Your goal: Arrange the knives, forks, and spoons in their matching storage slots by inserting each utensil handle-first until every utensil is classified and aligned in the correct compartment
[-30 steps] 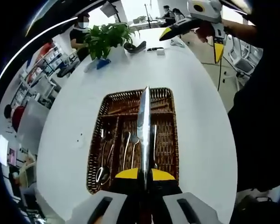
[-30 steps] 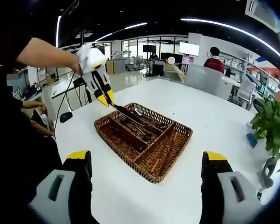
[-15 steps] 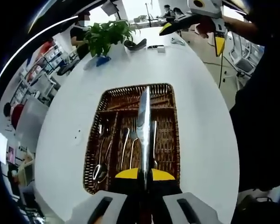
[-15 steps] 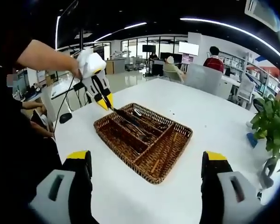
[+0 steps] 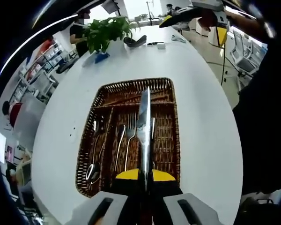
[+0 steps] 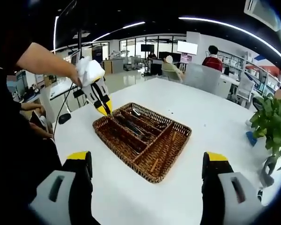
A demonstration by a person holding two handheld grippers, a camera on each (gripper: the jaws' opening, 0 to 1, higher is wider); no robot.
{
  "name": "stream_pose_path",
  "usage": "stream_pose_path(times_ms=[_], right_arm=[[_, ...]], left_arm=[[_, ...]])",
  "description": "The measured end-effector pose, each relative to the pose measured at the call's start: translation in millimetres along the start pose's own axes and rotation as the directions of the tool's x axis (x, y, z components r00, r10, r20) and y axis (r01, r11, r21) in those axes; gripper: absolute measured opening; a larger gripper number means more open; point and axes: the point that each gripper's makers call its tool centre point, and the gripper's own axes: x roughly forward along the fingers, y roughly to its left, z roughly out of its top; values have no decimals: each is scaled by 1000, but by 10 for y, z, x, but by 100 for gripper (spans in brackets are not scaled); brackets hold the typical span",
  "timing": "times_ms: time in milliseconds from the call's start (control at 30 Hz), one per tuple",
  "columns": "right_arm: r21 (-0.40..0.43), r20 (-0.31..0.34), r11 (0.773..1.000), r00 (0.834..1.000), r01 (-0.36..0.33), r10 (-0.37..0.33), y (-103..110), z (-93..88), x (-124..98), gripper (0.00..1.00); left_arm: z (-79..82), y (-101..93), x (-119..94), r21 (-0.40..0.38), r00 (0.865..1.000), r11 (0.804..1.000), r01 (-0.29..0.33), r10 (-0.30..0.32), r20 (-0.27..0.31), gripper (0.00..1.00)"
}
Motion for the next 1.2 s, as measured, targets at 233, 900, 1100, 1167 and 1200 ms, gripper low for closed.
stream_pose_path(times_ms=[233, 900, 1100, 1167, 1200], right_arm=[[20, -14, 1000, 1000, 7, -7, 13, -83, -32, 99], [32, -26, 999, 999, 29, -28, -6, -175, -88, 99], [30, -40, 999, 999, 22, -21, 18, -218, -54, 99], [28, -45, 999, 999, 18, -17, 30, -225, -40, 99], [29, -46, 999, 999, 17, -16, 33, -225, -36, 99]], left_arm=[[-34, -89, 166, -9, 1000, 1000, 15, -15, 4, 4], [-205, -230, 467, -38, 999, 998, 50, -51, -11, 4], [-276, -247, 533, -43, 998, 997, 57, -58, -19, 4], [-273, -265, 555, -43, 998, 997, 61, -62, -16, 4], [-269, -279, 572, -45, 998, 997, 64, -65, -12, 4]])
